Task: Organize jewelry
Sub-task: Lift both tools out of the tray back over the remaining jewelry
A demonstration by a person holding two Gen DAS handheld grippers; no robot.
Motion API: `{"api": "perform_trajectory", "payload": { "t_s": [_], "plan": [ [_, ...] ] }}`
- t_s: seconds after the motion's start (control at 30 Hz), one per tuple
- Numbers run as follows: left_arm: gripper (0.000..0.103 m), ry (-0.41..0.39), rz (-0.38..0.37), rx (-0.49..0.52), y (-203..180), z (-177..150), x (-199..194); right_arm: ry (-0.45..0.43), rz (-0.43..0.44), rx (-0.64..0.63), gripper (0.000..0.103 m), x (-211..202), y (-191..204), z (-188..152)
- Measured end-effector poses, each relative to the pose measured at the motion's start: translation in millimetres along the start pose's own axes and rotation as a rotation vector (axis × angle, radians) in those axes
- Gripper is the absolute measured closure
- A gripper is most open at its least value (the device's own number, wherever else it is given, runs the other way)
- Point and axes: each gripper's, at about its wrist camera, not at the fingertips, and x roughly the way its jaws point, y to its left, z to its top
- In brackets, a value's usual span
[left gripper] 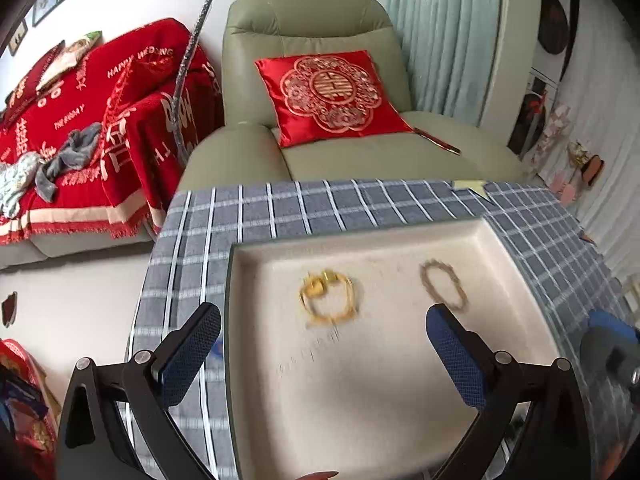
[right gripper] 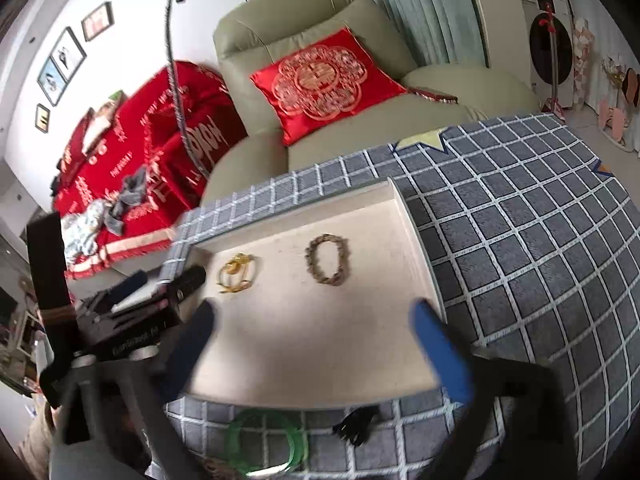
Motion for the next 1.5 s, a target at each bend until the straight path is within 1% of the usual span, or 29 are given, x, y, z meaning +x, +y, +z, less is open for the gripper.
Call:
{"api": "perform_trajectory", "payload": {
  "t_s": [0.1, 0.2, 0.3, 0.43, 0.57, 0.63, 0.77, 0.87, 0.97, 1.13, 1.27, 1.5],
  "plan": [
    [0.0, 0.01, -0.024, -0.006, 1.1, -13.8, -18.8, -0.041, 0.009, -0.013, 0.0, -20.5, 7.2, -9.9],
    [0.0, 0.007, -0.025, 0.005, -1.7, -31.1, -38.1, -0.066, 0.015, -0.017, 0.0, -40.2, 13.1, -20.5],
    [0.0, -0.008, -0.023, 0.015, -2.7, -49.8, -57.6, -0.038, 0.002, -0.023, 0.0, -53.5, 18.4, -29.4],
    [0.0, -0.024, -0.008, -0.01, 5.0, -74.6, -78.0, -0.02, -0.015, -0.034, 0.0, -69.4, 19.2, -43.5],
    [0.0, -0.008, 0.031, -0.019, 13.6, -98.9, -83.8, 0.004, -0.024, -0.047, 0.0, -80.8, 18.5, -60.3],
    [0.0, 0.025, 0.011, -0.011, 17.2, -112.0, -82.4, 0.011, -0.027, -0.049, 0.0, -85.0, 16.8, -68.6],
    [0.0, 0.056, 0.005, -0.007, 19.0, -137.9, -82.8, 0.041, -0.045, -0.045, 0.0, -85.0, 11.5, -86.0],
    [0.0, 0.067, 0.026, 0.035, 13.7, -154.3, -81.1, 0.082, -0.068, -0.044, 0.0, -80.1, 6.3, -100.6],
    [0.0, 0.072, 0.04, 0.062, 11.1, -164.7, -80.8, 0.112, -0.105, -0.051, 0.0, -77.5, 1.6, -116.7],
    [0.0, 0.093, 0.037, 0.049, 14.6, -171.9, -77.6, 0.16, -0.146, -0.029, 0.0, -71.2, -10.6, -137.6],
    [0.0, 0.101, 0.04, 0.042, 16.5, -175.3, -75.1, 0.18, -0.161, 0.002, 0.0, -68.0, -21.1, -146.2],
    [0.0, 0.095, 0.036, 0.054, 9.4, -176.8, -74.2, 0.179, -0.203, 0.036, 0.0, -64.3, -31.8, -148.6]
  ]
}}
